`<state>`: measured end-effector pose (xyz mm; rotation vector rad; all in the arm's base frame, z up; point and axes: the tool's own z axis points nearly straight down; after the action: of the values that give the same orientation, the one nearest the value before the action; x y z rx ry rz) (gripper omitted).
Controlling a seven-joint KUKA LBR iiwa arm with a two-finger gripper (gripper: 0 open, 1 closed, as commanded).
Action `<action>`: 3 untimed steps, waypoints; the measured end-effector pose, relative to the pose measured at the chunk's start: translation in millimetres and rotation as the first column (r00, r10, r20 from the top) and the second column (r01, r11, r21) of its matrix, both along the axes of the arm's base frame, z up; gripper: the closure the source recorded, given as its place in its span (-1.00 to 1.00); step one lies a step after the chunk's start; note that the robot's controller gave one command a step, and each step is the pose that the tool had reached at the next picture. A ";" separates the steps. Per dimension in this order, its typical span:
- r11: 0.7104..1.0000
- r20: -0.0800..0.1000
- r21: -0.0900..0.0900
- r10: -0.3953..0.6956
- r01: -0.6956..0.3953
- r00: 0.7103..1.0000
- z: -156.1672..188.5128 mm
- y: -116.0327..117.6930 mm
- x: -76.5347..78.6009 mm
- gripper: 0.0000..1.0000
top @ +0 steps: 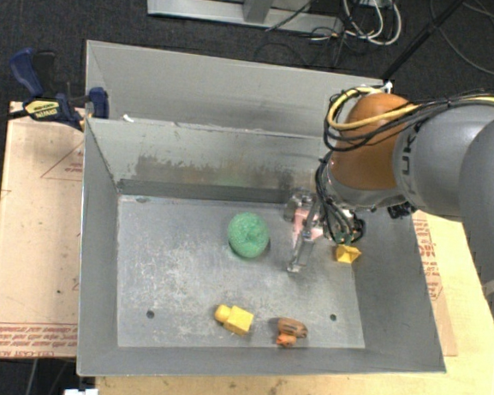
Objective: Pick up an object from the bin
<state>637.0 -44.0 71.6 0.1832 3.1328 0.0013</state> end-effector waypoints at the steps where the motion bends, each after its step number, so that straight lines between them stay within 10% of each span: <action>1: 0.990 -0.002 0.000 0.140 -0.140 0.990 8.2 2.0 -28.6 -1.00; 2: 0.951 0.000 -0.001 0.310 -0.310 0.951 9.2 28.5 -38.6 -1.00; 3: 0.989 0.000 0.000 0.148 -0.148 0.989 3.5 49.8 -17.9 -1.00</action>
Offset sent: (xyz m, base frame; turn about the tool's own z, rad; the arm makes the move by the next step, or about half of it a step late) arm -0.0264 0.0890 -0.0016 0.1575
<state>619.1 5.9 75.1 -0.0497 3.1377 0.0024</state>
